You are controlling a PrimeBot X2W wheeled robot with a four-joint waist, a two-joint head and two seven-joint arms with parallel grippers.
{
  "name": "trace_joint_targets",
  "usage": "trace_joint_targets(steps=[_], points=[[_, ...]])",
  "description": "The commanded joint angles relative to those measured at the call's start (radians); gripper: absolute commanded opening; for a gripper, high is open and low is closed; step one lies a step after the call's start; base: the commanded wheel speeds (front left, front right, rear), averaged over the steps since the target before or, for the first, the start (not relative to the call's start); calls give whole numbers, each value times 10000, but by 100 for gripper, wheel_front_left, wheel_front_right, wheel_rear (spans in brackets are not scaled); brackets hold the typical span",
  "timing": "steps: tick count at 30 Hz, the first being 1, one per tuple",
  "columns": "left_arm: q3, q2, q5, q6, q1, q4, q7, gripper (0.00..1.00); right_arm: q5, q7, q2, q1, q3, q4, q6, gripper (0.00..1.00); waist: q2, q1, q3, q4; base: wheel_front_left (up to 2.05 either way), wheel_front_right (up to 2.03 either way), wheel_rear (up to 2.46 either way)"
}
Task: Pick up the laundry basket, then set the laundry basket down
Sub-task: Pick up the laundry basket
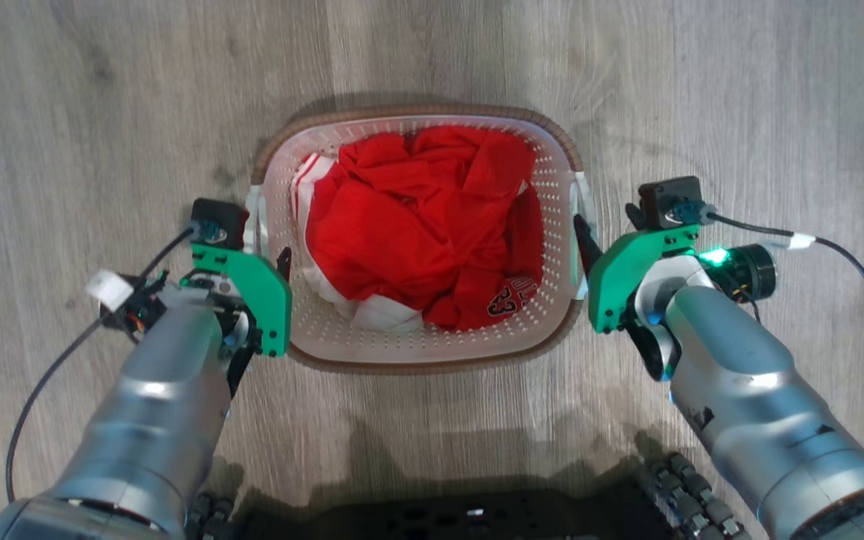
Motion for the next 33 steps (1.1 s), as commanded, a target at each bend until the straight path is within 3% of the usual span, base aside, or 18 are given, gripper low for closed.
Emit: trace_joint_targets(steps=[1, 22, 33], points=[[99, 324, 23, -49, 2, -7, 90, 100, 207, 38, 112, 195, 284, -52, 69, 100, -1, -1, 151, -6, 0, 0, 0], [-410, 565, 21, -51, -854, 20, 1261, 100, 2275, 367, 112, -1124, 1874, 613, 69, 100, -1, -1, 1468, 18, 0, 0, 0], [-816, 513, 36, -99, -1098, 20, 1350, 100, 3140, 333, 112, -1587, 2538, 1153, 69, 100, -1, -1, 1841, 64, 0, 0, 0]])
